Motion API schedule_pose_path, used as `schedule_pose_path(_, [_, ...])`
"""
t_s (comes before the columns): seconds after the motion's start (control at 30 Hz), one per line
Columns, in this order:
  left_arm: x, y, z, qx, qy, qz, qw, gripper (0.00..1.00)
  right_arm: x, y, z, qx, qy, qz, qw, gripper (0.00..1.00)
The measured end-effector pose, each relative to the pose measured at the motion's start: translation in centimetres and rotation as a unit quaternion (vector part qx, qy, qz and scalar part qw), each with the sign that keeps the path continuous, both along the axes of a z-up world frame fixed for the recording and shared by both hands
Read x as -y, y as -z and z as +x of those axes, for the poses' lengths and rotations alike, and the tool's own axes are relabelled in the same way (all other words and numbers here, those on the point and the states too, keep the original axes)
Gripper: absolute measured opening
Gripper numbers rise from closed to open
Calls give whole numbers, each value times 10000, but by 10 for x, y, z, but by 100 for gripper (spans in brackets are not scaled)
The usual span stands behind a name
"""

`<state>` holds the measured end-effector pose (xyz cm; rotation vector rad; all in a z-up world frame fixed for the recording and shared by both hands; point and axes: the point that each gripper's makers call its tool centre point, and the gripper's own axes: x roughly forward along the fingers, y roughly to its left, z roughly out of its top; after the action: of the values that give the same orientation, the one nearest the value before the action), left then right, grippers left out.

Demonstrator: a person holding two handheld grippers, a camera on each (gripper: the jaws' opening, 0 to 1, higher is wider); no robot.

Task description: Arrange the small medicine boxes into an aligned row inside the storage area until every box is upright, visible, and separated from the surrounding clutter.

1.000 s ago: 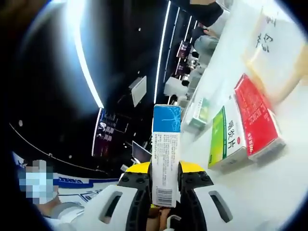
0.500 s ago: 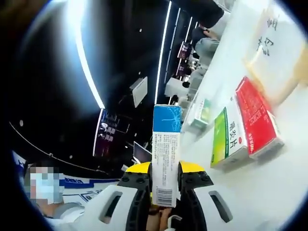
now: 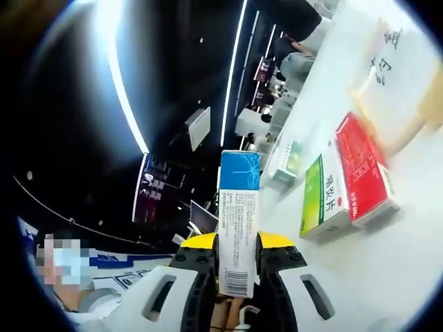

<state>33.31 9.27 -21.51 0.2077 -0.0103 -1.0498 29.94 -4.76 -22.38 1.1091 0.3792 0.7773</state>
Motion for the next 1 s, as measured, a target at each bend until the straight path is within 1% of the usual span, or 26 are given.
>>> schedule_pose_path(0.13, [-6,0,0,-25,-24,3,10000,100,-3,-1,-1,-1,-27,-18,10000,18])
schedule_pose_path(0.17, [-9,1,-2,-60,-31,1,10000,100,-3,-1,-1,-2,-36,-33,10000,18])
schedule_pose_path(0.27, [-14,5,-5,36,-68,164,9998,100,-3,0,-4,2,-75,-84,9999,18])
schedule_pose_path(0.43, [-21,6,-6,118,-122,294,9994,100,0,2,-5,-24,-73,-30,10000,18])
schedule_pose_path(0.57, [-29,3,-8,49,-86,155,9998,100,-1,1,-6,-47,-72,-9,10000,18])
schedule_pose_path(0.63, [-33,4,-9,73,-94,135,9998,100,-1,1,-7,-53,-55,-24,10000,18])
schedule_pose_path(0.8, [-41,5,-3,65,-186,130,9997,100,-3,3,-4,-97,-37,9,9999,18])
schedule_pose_path(1.0, [-50,12,11,32,-331,104,9994,100,-2,-1,-2,-99,-14,65,9999,18])
